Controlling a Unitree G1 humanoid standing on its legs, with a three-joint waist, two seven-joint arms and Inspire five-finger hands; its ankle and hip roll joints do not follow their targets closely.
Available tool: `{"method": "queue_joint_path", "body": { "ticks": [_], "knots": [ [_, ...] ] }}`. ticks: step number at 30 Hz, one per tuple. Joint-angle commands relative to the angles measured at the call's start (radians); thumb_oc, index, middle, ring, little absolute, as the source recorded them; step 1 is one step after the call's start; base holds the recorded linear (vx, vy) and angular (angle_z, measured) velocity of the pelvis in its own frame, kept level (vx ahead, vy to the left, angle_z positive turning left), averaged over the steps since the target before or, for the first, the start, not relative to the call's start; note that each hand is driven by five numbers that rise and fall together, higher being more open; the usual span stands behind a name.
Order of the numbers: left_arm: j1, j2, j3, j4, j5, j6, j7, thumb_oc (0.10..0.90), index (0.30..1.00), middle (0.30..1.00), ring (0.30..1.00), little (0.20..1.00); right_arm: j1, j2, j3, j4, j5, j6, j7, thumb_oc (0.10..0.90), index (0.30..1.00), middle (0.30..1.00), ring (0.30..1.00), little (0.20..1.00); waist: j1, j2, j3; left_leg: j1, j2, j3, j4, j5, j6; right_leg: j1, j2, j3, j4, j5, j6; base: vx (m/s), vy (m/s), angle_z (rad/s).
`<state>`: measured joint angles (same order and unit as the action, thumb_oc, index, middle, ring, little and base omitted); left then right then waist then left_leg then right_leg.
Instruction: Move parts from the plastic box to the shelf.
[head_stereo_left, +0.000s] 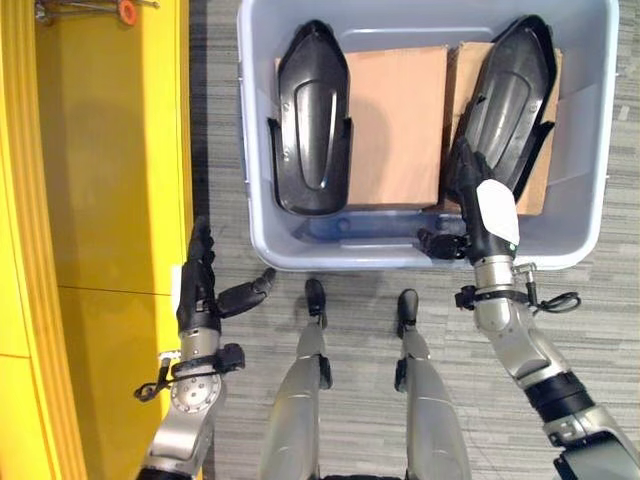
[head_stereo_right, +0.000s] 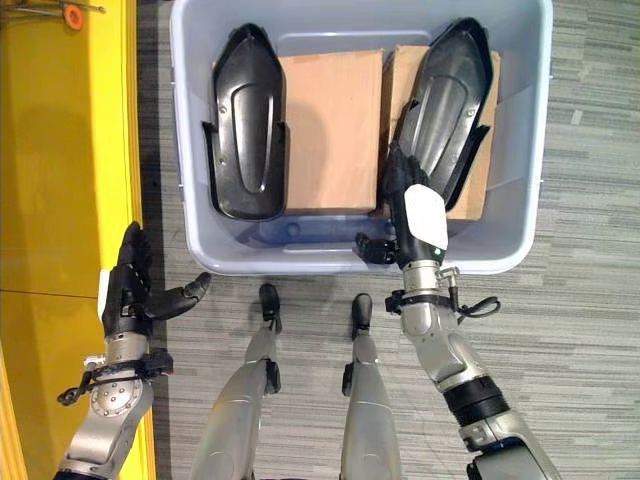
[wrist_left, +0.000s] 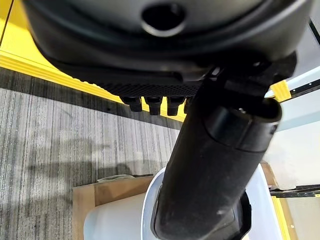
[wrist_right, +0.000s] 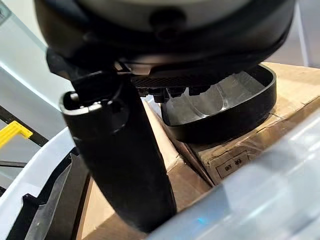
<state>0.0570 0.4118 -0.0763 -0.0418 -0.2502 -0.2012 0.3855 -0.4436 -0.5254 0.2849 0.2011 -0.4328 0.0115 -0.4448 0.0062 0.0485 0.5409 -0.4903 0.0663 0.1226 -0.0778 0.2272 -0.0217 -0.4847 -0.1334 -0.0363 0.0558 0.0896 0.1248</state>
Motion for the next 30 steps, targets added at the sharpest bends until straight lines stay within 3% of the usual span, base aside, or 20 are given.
{"method": "queue_joint_path", "body": {
  "ticks": [1, 11, 18, 19, 30],
  "knots": [
    [-0.005, 0.056, 0.054, -0.086, 0.028, -0.092, 0.028, 0.9, 1.0, 1.0, 1.0, 1.0, -0.073, -0.037, 0.003, -0.024, -0.038, -0.028, -0.041, 0.9, 1.0, 1.0, 1.0, 1.0, 0.01, -0.026, -0.021, 0.049, 0.046, -0.023, 0.075, -0.116, -0.05, -0.018, -0.039, 0.03, 0.048, 0.009, 0.019, 0.0, 0.0, 0.0],
    [-0.035, 0.059, 0.024, -0.073, 0.001, -0.107, 0.026, 0.9, 1.0, 1.0, 1.0, 1.0, -0.204, -0.048, 0.034, 0.2, -0.037, 0.027, -0.091, 0.9, 1.0, 1.0, 1.0, 1.0, 0.015, 0.002, -0.021, -0.115, 0.03, -0.033, 0.243, -0.185, -0.04, -0.174, -0.033, 0.067, 0.173, -0.024, 0.0, -0.02, -0.002, 0.04],
    [-0.056, 0.049, 0.008, -0.051, -0.008, -0.102, 0.027, 0.9, 1.0, 1.0, 1.0, 1.0, -0.229, -0.004, 0.065, 0.389, 0.017, 0.041, -0.086, 0.9, 1.0, 1.0, 1.0, 1.0, 0.015, 0.016, -0.021, -0.136, 0.027, -0.033, 0.262, -0.203, -0.036, -0.203, -0.033, 0.07, 0.197, -0.037, -0.003, 0.0, 0.0, 0.01],
    [-0.063, 0.047, 0.009, -0.049, -0.011, -0.101, 0.025, 0.9, 1.0, 1.0, 1.0, 1.0, -0.234, 0.004, 0.075, 0.413, 0.022, 0.039, -0.076, 0.4, 0.3, 0.3, 0.3, 0.3, 0.015, 0.017, -0.021, -0.143, 0.027, -0.034, 0.263, -0.197, -0.034, -0.212, -0.032, 0.071, 0.198, -0.031, -0.005, 0.0, 0.0, 0.0],
    [-0.07, 0.042, 0.006, -0.049, -0.005, -0.096, 0.027, 0.9, 1.0, 1.0, 1.0, 1.0, -0.182, 0.053, 0.107, 0.428, 0.028, 0.02, -0.071, 0.4, 0.3, 0.3, 0.3, 0.3, 0.011, 0.013, -0.021, -0.082, 0.027, -0.028, 0.225, -0.186, -0.038, -0.169, -0.029, 0.064, 0.179, -0.024, 0.0, 0.0, 0.002, 0.0]
  ]
}}
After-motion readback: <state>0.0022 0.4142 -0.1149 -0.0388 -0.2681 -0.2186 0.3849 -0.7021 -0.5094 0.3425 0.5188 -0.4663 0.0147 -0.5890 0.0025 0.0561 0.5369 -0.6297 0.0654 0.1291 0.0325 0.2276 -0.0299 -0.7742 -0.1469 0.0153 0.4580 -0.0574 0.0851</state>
